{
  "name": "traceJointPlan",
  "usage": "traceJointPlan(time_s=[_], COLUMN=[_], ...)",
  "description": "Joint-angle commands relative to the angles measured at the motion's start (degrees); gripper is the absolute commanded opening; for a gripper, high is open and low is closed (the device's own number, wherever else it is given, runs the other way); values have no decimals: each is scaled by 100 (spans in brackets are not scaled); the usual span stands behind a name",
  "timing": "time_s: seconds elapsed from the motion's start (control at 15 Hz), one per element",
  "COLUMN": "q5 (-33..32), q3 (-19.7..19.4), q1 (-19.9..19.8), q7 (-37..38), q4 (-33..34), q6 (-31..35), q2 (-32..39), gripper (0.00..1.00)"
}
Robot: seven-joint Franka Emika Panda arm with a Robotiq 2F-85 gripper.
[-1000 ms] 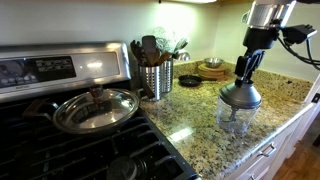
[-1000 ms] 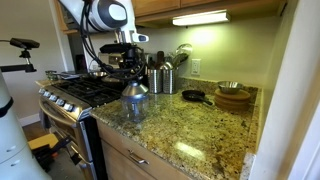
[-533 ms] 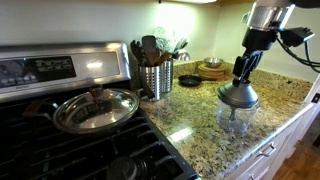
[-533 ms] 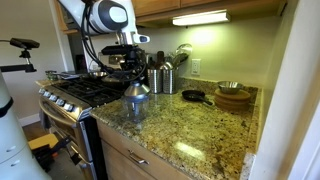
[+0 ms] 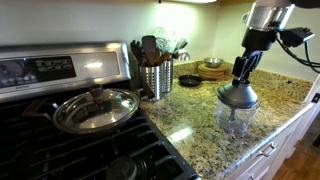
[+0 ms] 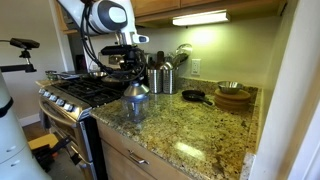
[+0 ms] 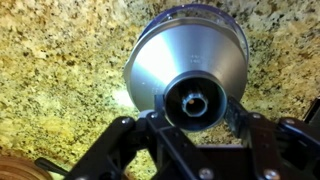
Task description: Put the blade in the blender and cover it with the grey lid
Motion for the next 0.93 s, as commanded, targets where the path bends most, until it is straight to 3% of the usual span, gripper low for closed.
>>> traceJointPlan(time_s=[0.0,0.87], q5=[-126,111], q3=[64,79], q1=[14,130], q7=[267,244], q4=[-243,-337], q6=[7,-154], q2=[-253,-346], gripper=[35,35])
